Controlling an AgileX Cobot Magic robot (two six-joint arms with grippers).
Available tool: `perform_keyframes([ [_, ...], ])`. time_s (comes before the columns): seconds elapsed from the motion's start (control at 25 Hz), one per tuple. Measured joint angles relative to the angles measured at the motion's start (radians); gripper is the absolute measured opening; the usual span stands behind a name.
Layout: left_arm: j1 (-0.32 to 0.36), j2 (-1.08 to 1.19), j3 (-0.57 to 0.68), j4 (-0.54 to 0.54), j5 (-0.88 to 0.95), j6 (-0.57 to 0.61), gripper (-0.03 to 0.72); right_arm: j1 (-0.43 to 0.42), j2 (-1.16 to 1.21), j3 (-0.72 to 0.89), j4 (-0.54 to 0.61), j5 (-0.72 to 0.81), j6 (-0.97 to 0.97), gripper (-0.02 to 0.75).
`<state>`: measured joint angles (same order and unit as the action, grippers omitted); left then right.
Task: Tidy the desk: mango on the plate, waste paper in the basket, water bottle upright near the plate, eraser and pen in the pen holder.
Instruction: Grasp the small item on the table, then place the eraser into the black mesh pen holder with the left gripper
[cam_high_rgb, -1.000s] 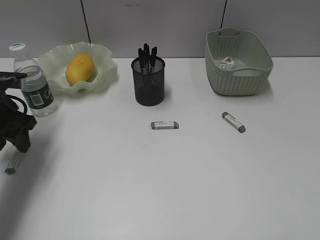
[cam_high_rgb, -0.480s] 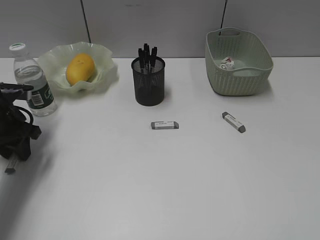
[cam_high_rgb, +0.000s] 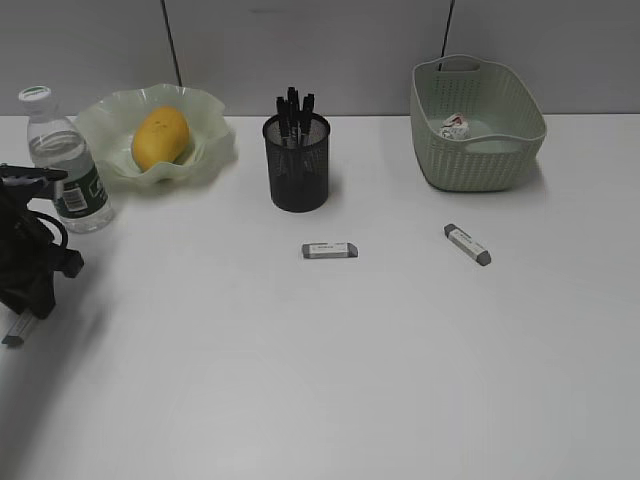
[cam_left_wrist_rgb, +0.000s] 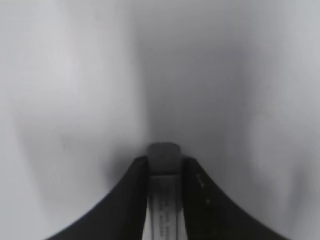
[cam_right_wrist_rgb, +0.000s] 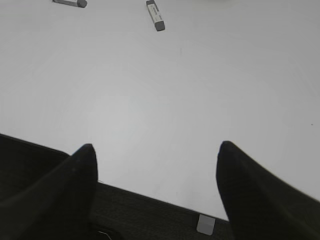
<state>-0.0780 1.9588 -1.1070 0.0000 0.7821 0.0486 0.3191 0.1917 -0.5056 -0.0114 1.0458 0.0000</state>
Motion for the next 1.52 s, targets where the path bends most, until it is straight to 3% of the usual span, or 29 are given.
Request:
perform_keyframes([
  [0.32,0.001,0.013,-0.024,0.000,0.031,-0.004,0.157,0.000,0.000,0.000,0.000,-0.001,0.000,0.585],
  [0.48,-0.009,0.010,-0.070,-0.059,0.078,-0.004,0.157,0.000,0.000,0.000,0.000,-0.001,0.000,0.585],
  [0.84,-0.134,-0.058,-0.289,-0.200,0.059,-0.004,0.157,0.000,0.000,0.000,0.000,-0.002,0.000,0.585],
  [1.08,-0.235,-0.059,-0.452,-0.311,-0.196,-0.004,0.157,0.000,0.000,0.000,0.000,-0.002,0.000,0.585],
  [1.28,-0.311,-0.058,-0.470,-0.354,-0.457,-0.004,0.157,0.000,0.000,0.000,0.000,-0.002,0.000,0.585],
  [1.52,-0.386,0.004,-0.471,-0.332,-0.668,-0.004,0.157,0.000,0.000,0.000,0.000,-0.002,0.000,0.585],
])
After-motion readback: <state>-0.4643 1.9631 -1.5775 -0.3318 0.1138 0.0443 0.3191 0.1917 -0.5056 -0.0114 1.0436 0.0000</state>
